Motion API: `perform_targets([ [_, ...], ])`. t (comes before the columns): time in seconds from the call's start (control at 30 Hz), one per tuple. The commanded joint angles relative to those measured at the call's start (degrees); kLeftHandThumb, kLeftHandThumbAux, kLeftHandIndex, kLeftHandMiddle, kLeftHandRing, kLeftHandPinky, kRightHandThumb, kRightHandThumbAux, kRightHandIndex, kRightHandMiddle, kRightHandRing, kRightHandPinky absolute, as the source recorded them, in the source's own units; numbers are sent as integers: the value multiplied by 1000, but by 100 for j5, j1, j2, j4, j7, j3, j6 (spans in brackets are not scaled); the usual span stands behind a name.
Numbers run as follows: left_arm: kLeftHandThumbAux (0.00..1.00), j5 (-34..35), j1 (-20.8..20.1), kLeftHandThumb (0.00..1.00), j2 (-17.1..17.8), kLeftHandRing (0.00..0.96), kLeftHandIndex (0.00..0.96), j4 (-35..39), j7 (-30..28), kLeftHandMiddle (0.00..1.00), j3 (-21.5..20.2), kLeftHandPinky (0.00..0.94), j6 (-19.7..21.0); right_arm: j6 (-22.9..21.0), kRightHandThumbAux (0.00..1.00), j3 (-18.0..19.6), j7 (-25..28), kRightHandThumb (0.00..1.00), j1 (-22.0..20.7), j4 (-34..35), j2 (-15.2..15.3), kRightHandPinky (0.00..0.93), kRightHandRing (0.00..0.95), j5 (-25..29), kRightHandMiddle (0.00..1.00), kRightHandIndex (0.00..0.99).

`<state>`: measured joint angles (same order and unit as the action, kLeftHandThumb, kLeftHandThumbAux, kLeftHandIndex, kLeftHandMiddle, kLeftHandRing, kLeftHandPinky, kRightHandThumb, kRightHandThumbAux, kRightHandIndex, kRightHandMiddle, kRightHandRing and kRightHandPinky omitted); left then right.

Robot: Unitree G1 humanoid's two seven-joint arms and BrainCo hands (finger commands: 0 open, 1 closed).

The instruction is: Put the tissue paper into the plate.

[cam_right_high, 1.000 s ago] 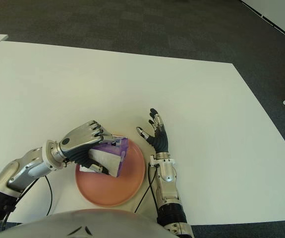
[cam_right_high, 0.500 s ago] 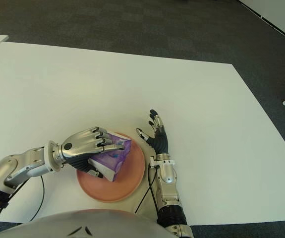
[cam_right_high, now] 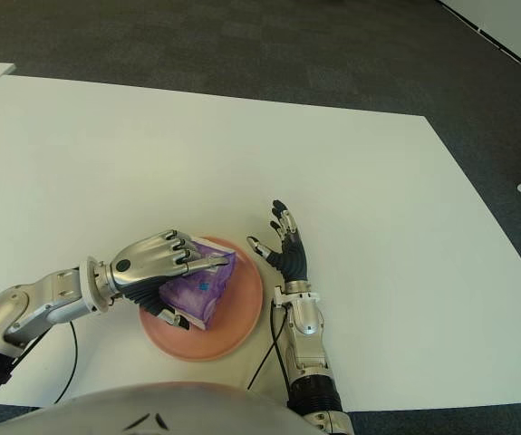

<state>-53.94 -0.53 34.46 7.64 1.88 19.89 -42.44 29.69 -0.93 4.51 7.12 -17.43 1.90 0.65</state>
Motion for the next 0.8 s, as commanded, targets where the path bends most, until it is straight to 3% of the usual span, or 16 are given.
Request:
perform_targets([
  [0.03,337,-35,129,12,44,0,0,-173,20,0,50,0,70,-284,872,31,18,0,221,-238,15,56,0,12,0,0],
  [0.33,316,49,109,37,7,0,0,-260,288,0,29,0,33,-292,872,50,52,0,197,-253,10,57,1,64,6,0],
  [0.6,308,595,122,76,-202,0,0,-484,624,0,-50,0,-155,-303,872,51,55,0,195,-235,-12,60,5,93,9,0],
  [0.73,316,927,41,79,-237,0,0,-607,680,0,-137,0,-335,-278,868,62,54,0,177,-306,-15,61,7,99,12,0],
  [0.8,320,1750,-130,81,-46,0,0,-474,280,0,-324,0,-323,-35,865,110,153,0,-14,-716,37,60,7,143,13,0],
])
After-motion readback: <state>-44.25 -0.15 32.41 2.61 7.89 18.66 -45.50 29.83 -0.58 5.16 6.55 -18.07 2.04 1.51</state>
